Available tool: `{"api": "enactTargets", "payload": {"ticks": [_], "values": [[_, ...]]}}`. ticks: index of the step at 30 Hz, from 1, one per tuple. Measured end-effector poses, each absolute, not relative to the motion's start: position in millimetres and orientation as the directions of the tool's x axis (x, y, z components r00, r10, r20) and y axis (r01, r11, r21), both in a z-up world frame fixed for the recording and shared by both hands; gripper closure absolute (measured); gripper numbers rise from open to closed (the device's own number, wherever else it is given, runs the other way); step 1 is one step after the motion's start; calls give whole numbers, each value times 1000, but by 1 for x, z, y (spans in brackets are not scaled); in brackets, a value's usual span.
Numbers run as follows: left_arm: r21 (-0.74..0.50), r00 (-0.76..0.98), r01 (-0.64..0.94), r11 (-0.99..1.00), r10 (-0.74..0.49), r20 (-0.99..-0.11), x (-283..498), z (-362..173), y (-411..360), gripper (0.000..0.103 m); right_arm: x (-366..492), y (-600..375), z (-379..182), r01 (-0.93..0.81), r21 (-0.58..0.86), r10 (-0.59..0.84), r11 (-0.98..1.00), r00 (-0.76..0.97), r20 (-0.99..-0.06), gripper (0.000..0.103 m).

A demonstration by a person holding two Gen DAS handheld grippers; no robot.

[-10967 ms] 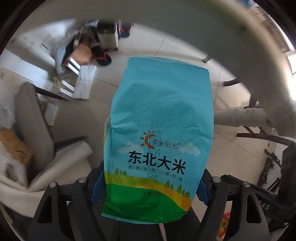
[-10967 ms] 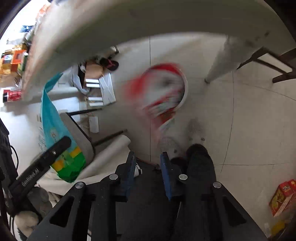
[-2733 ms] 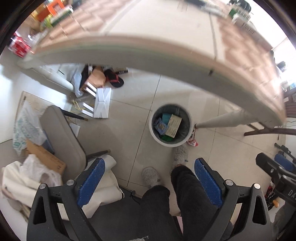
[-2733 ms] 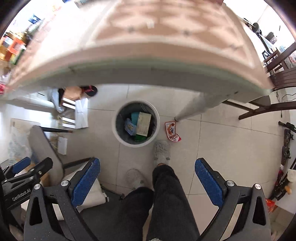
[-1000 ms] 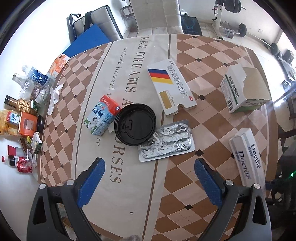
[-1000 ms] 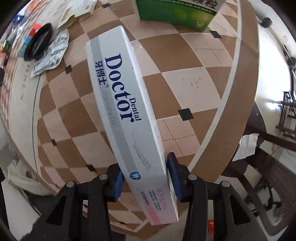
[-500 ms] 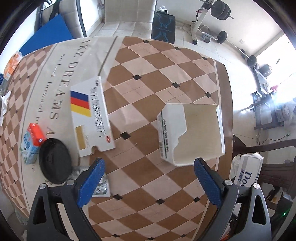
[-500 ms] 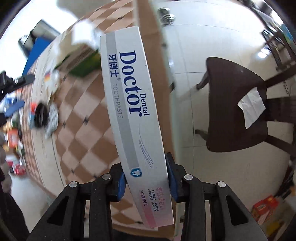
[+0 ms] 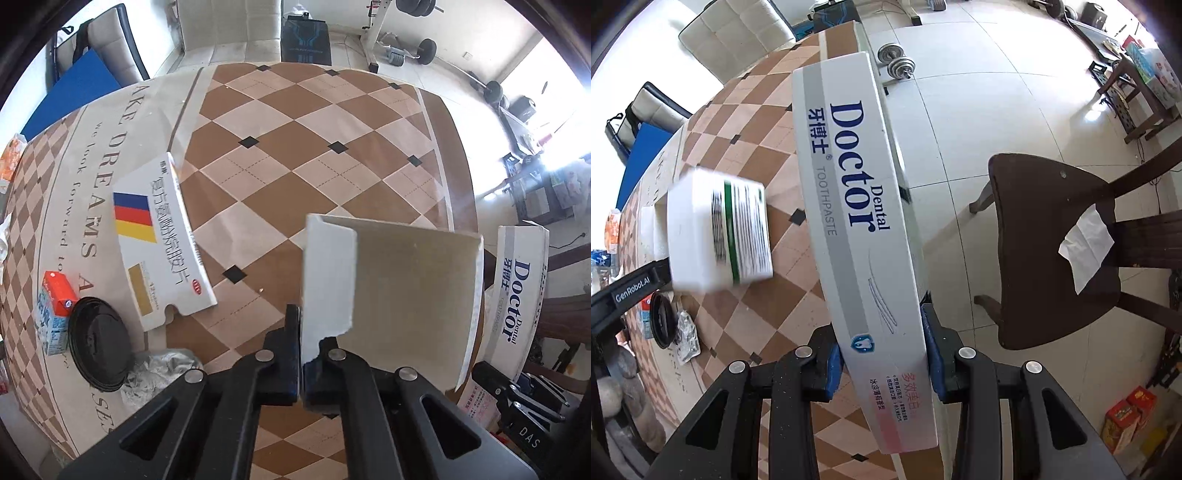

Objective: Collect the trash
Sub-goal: 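Carry the toothpaste box and white carton toward the bin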

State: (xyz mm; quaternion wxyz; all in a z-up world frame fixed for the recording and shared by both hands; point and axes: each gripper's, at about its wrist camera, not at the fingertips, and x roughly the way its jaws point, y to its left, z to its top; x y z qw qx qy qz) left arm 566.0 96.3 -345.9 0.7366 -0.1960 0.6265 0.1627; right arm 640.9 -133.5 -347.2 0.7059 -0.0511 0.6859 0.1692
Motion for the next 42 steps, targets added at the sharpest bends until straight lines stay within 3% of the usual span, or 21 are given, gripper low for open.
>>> {"api": "enactTargets", "payload": {"ticks": [13, 25, 34, 42], "values": [[-90, 253, -570, 817, 70, -965, 413, -290, 94, 103, 536, -146, -301, -386, 212, 246, 898, 42, -968, 64], [-136, 284, -633, 762, 66, -957, 191, -273, 59, 103, 313, -174, -275, -493, 262, 303, 830, 3, -953, 64], [-125, 131, -729, 673, -43, -991, 42, -358, 31, 103, 135, -212, -352, -539, 304, 219, 786, -218, -951, 64], [-129, 23, -783, 608, -180, -983, 34, -513, 39, 103, 83, -215, -483, -571, 233, 42, 787, -327, -944, 64]]}}
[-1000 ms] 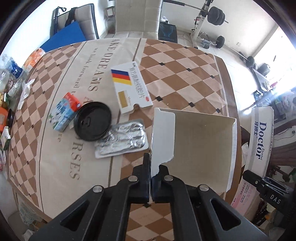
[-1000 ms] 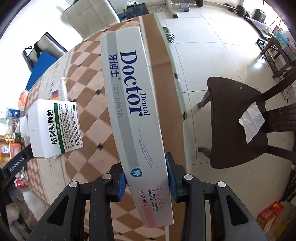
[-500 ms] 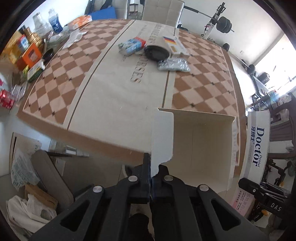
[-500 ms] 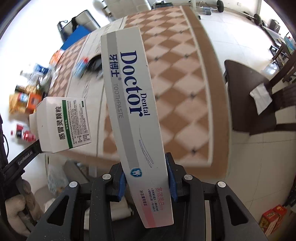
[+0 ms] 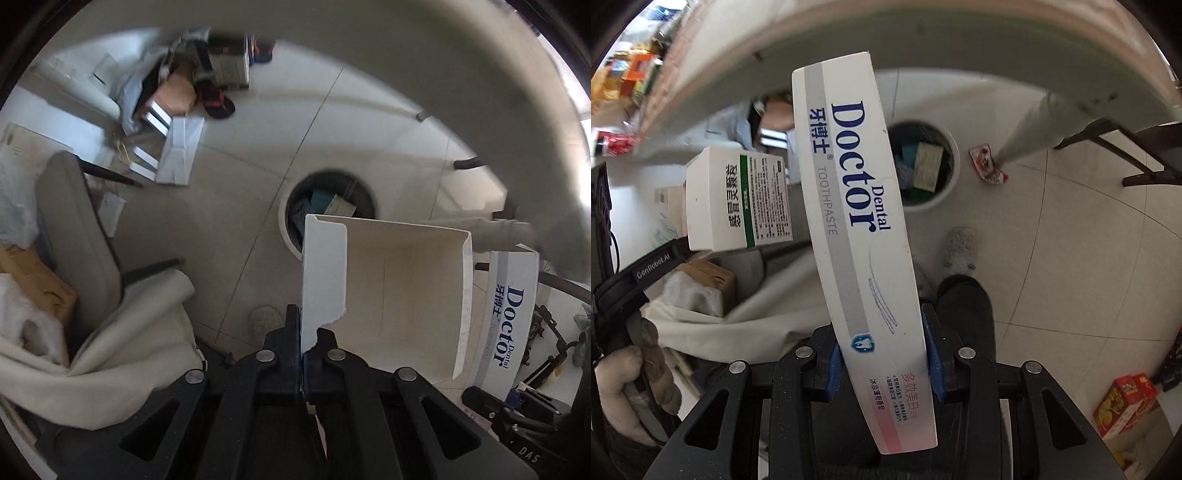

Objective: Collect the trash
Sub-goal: 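Carry the toothpaste box and white carton toward the bin, then open the right tool over the bin while the left tool releases the white carton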

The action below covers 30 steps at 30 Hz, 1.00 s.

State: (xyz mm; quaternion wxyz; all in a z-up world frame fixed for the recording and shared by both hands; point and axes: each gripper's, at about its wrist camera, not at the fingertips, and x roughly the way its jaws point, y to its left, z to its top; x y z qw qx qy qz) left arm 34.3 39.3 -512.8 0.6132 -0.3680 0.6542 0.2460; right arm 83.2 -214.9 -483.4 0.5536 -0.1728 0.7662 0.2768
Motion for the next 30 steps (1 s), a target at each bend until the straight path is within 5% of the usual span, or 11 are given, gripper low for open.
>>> {"api": "enactTargets", "payload": {"ticks": [10, 16, 18, 19, 20, 21, 25, 30], "values": [[-164, -25, -745, 647, -272, -962, 95, -723, 62, 100, 124, -175, -719, -534, 181, -31, 826, -365, -931, 64], [-165, -62, -720, 674, -299, -952, 120, -780, 69, 97, 152, -155, -823, -559, 166, -98, 812, -412, -906, 63], [-151, -66, -714, 684, -280, -958, 121, -785, 70, 86, 155, -153, -841, -549, 163, -97, 820, -413, -906, 61], [-149, -62, -713, 685, -273, -960, 120, -785, 71, 60, 161, -150, -846, -544, 162, -95, 823, -413, -906, 57], [-137, -62, -712, 689, -256, -965, 119, -783, 71, 21, 161, -153, -851, -543, 155, -97, 825, -405, -909, 43], [-129, -62, -708, 695, -243, -968, 119, -783, 71, 7, 160, -155, -853, -542, 149, -96, 827, -397, -913, 30], [-96, -77, -709, 698, -211, -974, 114, -777, 68, 2, 173, -165, -844, -545, 119, -98, 830, -352, -931, 4], [-51, -87, -693, 719, -154, -984, 105, -755, 61, 2, 180, -159, -816, -562, 91, -93, 822, -290, -952, 0]]}}
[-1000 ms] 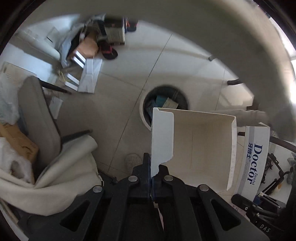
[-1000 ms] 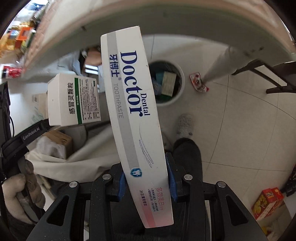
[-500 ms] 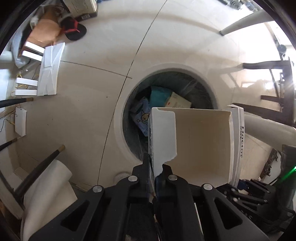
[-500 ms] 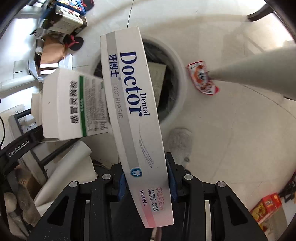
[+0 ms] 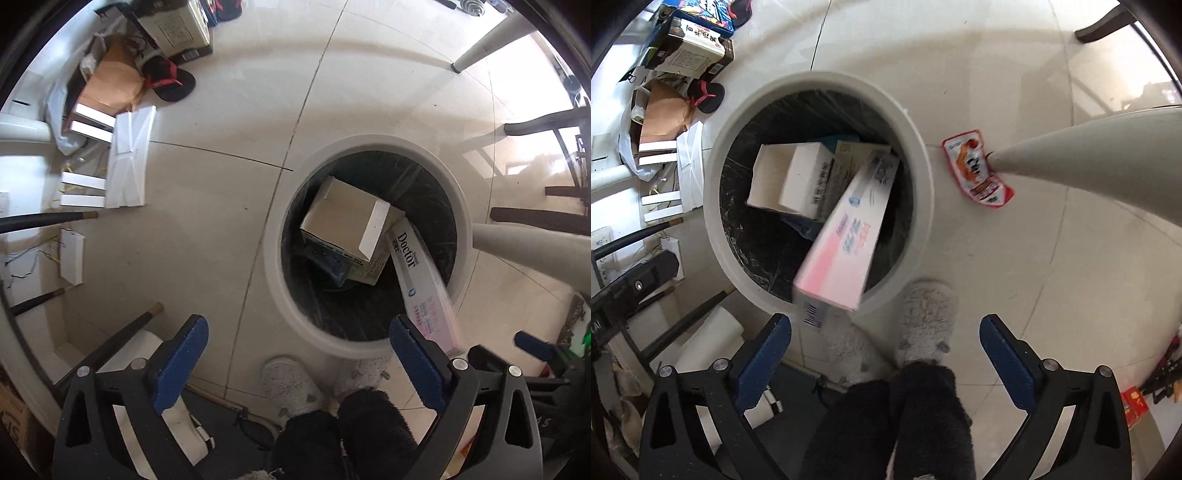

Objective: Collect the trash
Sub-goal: 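Open the right tool over the bin while the left tool releases the white carton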

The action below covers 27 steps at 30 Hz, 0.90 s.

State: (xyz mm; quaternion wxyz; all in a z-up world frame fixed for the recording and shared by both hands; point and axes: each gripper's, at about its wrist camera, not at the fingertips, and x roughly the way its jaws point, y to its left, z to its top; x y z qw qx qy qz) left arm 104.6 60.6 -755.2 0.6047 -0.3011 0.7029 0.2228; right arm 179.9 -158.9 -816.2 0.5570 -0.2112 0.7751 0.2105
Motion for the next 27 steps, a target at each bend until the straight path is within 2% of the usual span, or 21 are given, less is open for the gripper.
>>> {"api": "enactTargets", "payload": {"ticks": [15, 27], "values": [[-21, -62, -696, 717, -89, -994, 59, -635, 37, 2, 158, -166, -682, -566, 81, -35, 820, -190, -981, 0], [-62, 18, -684, 726, -67, -998, 24, -494, 2, 2, 129, -198, -513, -568, 88, 28, 818, -113, -993, 0]]}}
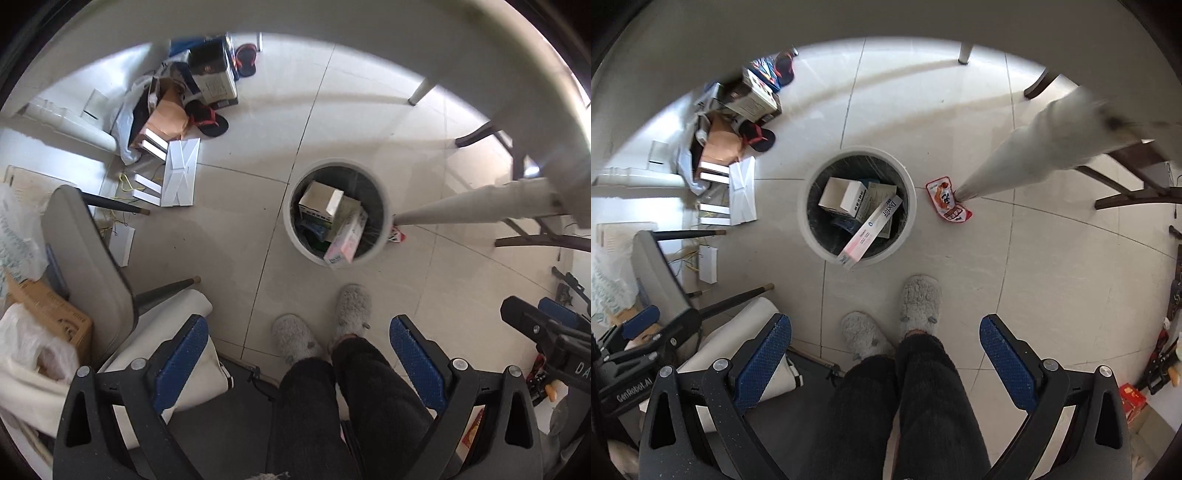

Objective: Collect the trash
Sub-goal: 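Move both tools back over the table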

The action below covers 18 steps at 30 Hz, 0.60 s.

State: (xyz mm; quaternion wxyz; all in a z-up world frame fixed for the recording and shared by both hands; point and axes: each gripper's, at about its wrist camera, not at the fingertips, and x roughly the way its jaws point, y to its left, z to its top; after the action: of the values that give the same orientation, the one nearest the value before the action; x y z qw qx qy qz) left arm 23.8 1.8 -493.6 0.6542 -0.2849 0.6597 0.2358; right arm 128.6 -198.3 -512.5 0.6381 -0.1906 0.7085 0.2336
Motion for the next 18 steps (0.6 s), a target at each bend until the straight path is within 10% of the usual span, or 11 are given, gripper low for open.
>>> {"api": "enactTargets", "payload": {"ticks": [18], "values": [[14, 185, -715, 699, 208, -961, 26, -279, 19, 2, 125, -210, -242, -584, 233, 269, 777, -26, -963, 0]]}}
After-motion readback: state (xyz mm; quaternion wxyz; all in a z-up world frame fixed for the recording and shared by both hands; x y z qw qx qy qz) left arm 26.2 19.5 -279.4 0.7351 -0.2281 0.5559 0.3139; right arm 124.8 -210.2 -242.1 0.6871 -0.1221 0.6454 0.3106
